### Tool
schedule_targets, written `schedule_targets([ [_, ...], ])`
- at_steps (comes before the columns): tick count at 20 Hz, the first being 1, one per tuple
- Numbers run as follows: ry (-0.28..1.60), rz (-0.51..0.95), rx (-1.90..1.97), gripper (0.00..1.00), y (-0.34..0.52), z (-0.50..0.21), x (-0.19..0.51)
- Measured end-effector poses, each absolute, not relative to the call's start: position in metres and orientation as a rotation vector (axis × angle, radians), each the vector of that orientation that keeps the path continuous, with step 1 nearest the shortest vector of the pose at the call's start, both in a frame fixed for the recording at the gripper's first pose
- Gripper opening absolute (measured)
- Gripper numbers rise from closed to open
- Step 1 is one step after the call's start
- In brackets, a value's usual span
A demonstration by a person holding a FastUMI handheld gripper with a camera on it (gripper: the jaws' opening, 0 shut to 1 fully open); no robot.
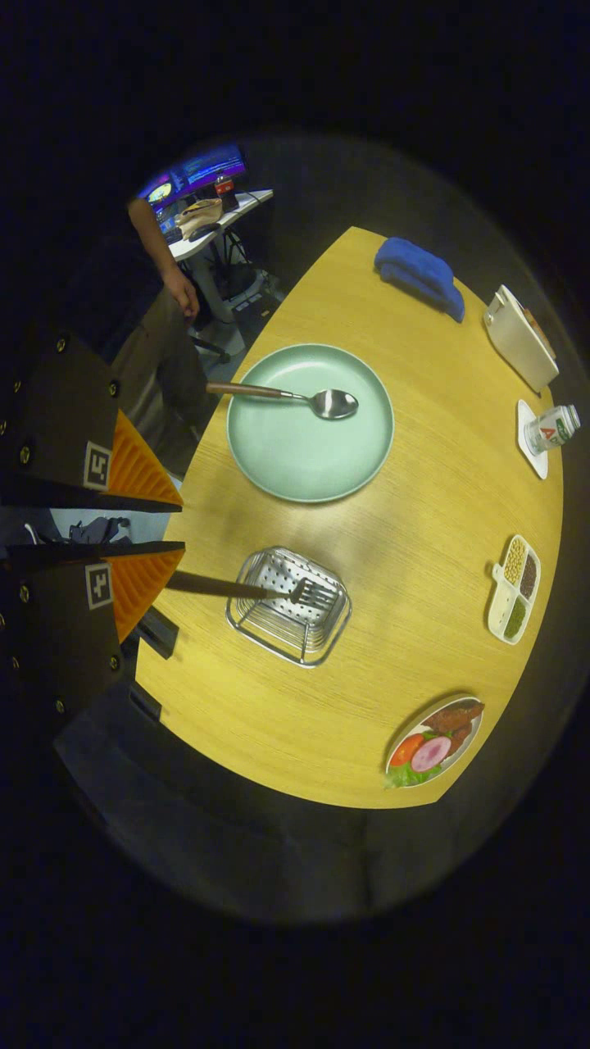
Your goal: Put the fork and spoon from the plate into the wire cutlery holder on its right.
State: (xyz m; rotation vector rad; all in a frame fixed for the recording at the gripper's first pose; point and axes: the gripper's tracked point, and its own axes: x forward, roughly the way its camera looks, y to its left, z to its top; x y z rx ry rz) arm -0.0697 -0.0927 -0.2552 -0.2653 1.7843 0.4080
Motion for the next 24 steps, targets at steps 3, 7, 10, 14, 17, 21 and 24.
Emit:
schedule_targets([
  [3,1.759,0.437,-0.262,0.18,-0.071,-0.260,-0.089],
  [7,1.772,0.501,-0.223,0.18,-0.030,-0.275,-0.116],
  [10,1.780,0.529,-0.186,0.18,-0.002,-0.290,-0.128],
  [14,1.783,0.541,-0.155,0.18,0.023,-0.309,-0.132],
  [17,1.788,0.535,-0.146,0.18,0.036,-0.325,-0.129],
  [21,1.807,0.525,-0.114,0.18,0.053,-0.345,-0.129],
  [24,1.813,0.508,-0.115,0.18,0.057,-0.355,-0.129],
])
